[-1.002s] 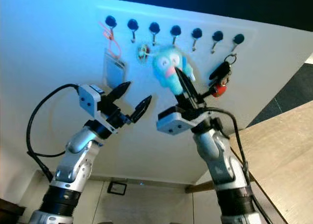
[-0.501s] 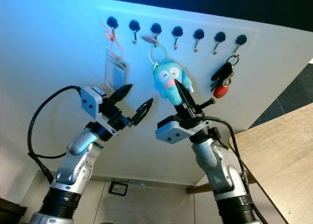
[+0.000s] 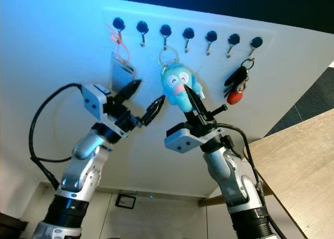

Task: Hang keys on a hook

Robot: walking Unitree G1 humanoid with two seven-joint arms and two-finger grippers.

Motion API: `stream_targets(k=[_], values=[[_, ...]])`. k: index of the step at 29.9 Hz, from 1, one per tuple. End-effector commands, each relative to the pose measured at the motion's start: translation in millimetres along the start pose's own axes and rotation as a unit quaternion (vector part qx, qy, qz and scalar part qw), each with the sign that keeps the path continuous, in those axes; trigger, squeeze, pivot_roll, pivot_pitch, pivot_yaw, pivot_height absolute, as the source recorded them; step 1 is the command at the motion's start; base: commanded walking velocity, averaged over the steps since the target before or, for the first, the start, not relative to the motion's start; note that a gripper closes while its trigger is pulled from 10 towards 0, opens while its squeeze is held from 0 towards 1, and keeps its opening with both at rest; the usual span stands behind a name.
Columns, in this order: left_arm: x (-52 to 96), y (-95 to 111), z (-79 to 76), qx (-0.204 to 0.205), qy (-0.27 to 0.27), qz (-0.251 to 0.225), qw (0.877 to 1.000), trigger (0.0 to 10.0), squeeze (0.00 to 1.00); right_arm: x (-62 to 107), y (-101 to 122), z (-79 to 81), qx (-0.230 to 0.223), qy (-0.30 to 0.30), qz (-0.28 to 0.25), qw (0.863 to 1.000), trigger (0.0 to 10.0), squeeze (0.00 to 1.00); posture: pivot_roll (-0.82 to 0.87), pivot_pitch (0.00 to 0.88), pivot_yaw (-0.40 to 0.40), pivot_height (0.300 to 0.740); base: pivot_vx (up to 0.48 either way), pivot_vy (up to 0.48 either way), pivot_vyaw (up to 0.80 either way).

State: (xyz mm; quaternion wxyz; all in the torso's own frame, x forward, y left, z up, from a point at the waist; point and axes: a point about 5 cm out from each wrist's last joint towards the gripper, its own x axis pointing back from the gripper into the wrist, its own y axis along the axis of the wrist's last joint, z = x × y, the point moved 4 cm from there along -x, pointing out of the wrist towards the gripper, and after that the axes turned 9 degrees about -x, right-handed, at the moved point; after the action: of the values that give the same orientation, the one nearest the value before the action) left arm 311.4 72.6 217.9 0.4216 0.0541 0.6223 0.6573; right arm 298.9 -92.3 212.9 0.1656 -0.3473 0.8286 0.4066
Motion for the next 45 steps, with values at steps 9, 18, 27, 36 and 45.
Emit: stream_targets(k=[9, 18, 27, 36, 45], values=[[-2.7, 2.0, -7.2, 0.011, -0.011, -0.005, 1.0, 10.0, 0.0, 0.5, -5.2, -2.7, -0.01, -0.002, 0.008, 1.0, 10.0, 0.87, 0.07, 0.034, -0.094, 0.74, 0.0, 0.0, 0.0], [-3.5, 1.8, -7.1, 0.013, -0.012, -0.004, 1.0, 10.0, 0.0, 1.1, -7.1, -7.3, -0.006, -0.017, 0.013, 1.0, 10.0, 0.53, 0.07, 0.035, -0.09, 0.74, 0.0, 0.0, 0.0], [-2.7, -0.9, -7.9, 0.015, -0.013, 0.0, 1.0, 10.0, 0.0, 17.2, -16.5, -0.4, -0.009, -0.014, 0.035, 0.999, 10.0, 0.0, 0.06, 0.035, -0.085, 0.74, 0.0, 0.0, 0.0], [3.6, -10.5, -10.0, 0.013, -0.015, 0.017, 1.0, 10.0, 0.0, 53.8, -40.7, 22.7, -0.031, 0.013, 0.097, 0.995, 10.0, 0.0, 0.06, 0.039, -0.084, 0.74, 0.0, 0.0, 0.0], [41.3, -63.2, -17.2, 0.015, -0.008, 0.117, 0.993, 10.0, 0.0, 161.6, -120.0, 70.9, -0.12, 0.074, 0.36, 0.922, 10.0, 0.0, 0.06, 0.037, -0.082, 0.74, 0.0, 0.0, 0.0]])
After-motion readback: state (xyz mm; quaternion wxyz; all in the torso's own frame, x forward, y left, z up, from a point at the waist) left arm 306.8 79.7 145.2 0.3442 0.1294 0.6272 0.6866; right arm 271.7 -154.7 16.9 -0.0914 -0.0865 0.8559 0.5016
